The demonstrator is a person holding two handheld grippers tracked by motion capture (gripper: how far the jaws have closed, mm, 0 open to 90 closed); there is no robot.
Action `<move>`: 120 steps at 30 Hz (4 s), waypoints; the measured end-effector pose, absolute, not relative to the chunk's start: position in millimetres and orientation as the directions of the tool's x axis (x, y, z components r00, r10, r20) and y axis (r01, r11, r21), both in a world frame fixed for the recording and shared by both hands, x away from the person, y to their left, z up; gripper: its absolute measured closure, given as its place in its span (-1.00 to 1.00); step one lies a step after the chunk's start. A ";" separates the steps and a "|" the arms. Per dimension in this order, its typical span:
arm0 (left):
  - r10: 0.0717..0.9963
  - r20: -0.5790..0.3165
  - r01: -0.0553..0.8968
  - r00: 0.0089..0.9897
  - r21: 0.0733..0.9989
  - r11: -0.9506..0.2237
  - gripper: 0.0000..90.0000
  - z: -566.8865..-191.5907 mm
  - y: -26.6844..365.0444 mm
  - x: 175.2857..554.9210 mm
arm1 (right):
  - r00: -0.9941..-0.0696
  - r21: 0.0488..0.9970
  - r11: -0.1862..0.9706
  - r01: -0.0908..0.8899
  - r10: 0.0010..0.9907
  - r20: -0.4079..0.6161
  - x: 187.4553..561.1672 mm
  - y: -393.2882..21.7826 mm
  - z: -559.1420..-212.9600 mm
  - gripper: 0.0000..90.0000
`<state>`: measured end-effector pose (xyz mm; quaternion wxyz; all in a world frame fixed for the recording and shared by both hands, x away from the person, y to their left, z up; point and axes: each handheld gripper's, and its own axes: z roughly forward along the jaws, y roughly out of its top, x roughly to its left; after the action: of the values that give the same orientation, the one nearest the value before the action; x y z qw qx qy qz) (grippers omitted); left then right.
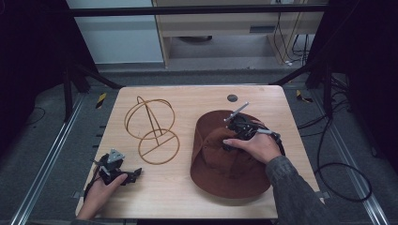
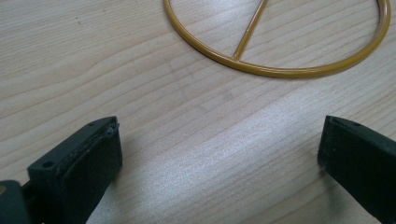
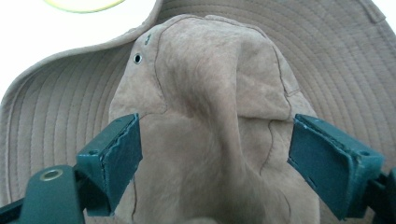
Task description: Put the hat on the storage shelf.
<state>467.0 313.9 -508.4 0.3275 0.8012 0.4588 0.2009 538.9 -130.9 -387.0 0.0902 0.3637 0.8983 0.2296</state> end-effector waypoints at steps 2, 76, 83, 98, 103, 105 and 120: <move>0.867 0.021 0.603 0.498 0.709 -0.364 -1.00 -508.4 313.9 467.0 | -0.720 0.478 0.629 0.614 0.694 0.011 539.8 -130.6 -387.5 -0.53; 0.869 0.016 0.606 0.494 0.711 -0.358 -1.00 -508.7 313.4 466.5 | -0.772 0.659 0.557 0.505 0.633 0.056 538.5 -145.3 -294.6 0.98; 0.868 0.019 0.604 0.496 0.711 -0.361 -1.00 -508.6 313.6 466.7 | -0.766 0.717 0.514 0.470 0.642 0.042 535.7 -146.8 -265.1 0.98; 0.867 0.020 0.603 0.497 0.710 -0.362 -1.00 -508.5 313.8 466.9 | -0.766 0.773 0.475 0.422 0.642 0.024 536.1 -138.5 -235.6 0.98; 0.867 0.019 0.604 0.498 0.710 -0.362 -1.00 -508.5 313.7 466.9 | -0.767 0.786 0.464 0.409 0.641 0.021 533.1 -133.8 -227.2 0.98; 0.867 0.018 0.604 0.497 0.710 -0.361 -1.00 -508.5 313.7 466.8 | -0.770 0.788 0.464 0.405 0.637 0.020 532.5 -132.7 -225.6 0.98; 0.869 0.017 0.604 0.495 0.712 -0.358 -1.00 -508.5 313.5 466.9 | -0.782 0.798 0.474 0.372 0.623 -0.005 528.3 -121.0 -204.1 0.98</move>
<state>466.9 313.5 -508.5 0.3296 0.7992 0.4608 0.2007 528.3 -121.0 -204.1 0.1492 0.2941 0.8453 0.4203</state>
